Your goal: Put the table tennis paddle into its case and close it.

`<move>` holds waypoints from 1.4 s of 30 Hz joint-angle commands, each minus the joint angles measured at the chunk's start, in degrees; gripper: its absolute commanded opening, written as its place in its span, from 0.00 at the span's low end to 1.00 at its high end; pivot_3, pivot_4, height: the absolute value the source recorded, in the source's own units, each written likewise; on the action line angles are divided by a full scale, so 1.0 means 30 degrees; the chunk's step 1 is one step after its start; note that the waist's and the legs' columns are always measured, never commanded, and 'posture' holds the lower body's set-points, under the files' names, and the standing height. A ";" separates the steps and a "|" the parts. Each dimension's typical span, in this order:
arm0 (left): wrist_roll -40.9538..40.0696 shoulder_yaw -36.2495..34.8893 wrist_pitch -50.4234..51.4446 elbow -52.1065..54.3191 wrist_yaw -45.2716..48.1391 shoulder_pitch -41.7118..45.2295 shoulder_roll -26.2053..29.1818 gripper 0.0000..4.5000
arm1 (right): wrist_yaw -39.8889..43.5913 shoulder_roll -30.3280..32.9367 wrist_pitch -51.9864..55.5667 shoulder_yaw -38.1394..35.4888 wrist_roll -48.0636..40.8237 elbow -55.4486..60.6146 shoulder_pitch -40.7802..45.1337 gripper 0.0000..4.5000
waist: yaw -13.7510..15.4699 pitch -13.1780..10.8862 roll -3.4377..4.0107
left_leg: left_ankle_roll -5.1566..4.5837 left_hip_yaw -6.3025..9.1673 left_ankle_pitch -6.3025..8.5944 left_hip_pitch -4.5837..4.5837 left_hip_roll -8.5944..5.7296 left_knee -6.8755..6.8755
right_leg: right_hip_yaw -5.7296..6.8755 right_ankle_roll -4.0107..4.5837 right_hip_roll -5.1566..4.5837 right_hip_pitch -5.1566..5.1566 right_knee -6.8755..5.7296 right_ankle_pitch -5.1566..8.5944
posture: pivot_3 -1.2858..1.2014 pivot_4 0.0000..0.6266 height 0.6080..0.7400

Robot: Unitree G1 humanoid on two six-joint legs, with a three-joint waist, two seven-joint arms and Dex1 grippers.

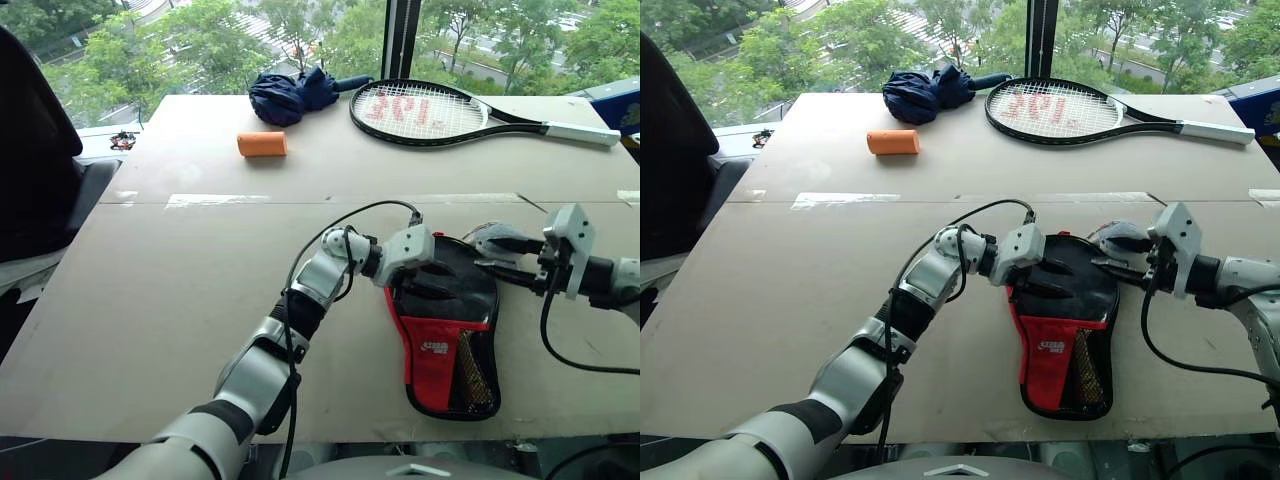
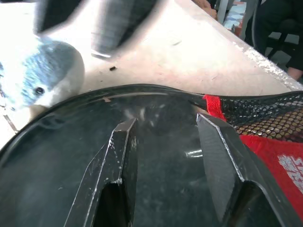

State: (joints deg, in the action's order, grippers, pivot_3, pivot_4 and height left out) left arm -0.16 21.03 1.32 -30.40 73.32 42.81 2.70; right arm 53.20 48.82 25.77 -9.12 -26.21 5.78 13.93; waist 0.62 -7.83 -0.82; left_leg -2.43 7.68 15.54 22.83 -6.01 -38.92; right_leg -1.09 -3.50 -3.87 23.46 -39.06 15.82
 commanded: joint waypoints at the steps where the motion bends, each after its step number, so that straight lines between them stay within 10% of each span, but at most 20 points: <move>1: 0.0616 0.0868 0.0391 -0.0261 -0.0675 -0.0030 -0.0141 0.43 | -0.0489 -0.0199 -0.1302 0.0833 0.1825 -0.3112 0.2655 0.54 | -0.0021 -0.0006 0.0024 | 0.0000 -0.0007 0.0000 -0.0003 0.0007 -0.0001 | -0.0005 0.0000 0.0010 0.0001 0.0000 0.0000 | 0.52 0.24 1.00; 10: 0.1981 0.2700 0.1127 -0.1448 -0.1341 -0.0627 0.0048 0.43 | 0.3861 0.1770 0.2225 0.5034 0.4264 -0.6820 0.5873 0.54 | 0.0119 0.0010 0.0049 | -0.0013 -0.0027 0.0007 0.0010 0.0002 -0.0008 | -0.0010 -0.0001 -0.0014 -0.0007 0.0033 -0.0001 | 0.52 0.24 1.00; 17: 0.2119 0.3198 0.2522 -0.1724 -0.1650 -0.0741 -0.0215 0.44 | 0.4921 0.2691 0.4392 0.4891 0.4231 -0.6974 0.6428 0.01 | 0.0219 0.0037 0.0057 | -0.0038 0.0004 0.0024 -0.0006 0.0000 -0.0037 | 0.0038 -0.0001 -0.0034 -0.0061 0.0054 -0.0001 | 0.52 0.24 1.00; 22: 0.2411 0.3648 0.2911 -0.1438 -0.1769 -0.1005 0.0026 0.44 | 0.5216 0.3439 0.5587 0.3540 0.3205 -0.6159 0.5759 0.00 | 0.0465 0.0048 0.0059 | -0.0044 0.0017 0.0029 -0.0006 -0.0009 -0.0049 | 0.0055 -0.0001 -0.0045 -0.0077 0.0062 -0.0001 | 0.52 0.24 1.00; 42: 0.3628 0.5073 0.1109 -0.2150 -0.3053 -0.1383 0.1084 0.44 | 0.8461 0.6970 1.0014 -0.7093 -0.1780 0.3158 -0.9875 0.00 | 0.0897 0.0173 0.0125 | -0.0102 0.0020 0.0065 -0.0044 -0.0014 -0.0048 | 0.0063 -0.0012 -0.0056 -0.0138 0.0086 0.0002 | 0.52 0.24 1.00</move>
State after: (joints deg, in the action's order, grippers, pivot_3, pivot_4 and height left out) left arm 5.32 32.32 -0.43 -30.25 64.29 42.04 2.69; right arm 75.32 68.01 54.57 -25.02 -30.51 11.70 -12.81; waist 3.31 -7.31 -0.45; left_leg -2.90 7.75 15.84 22.66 -6.05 -39.06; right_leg -0.89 -3.54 -4.03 23.02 -38.76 15.82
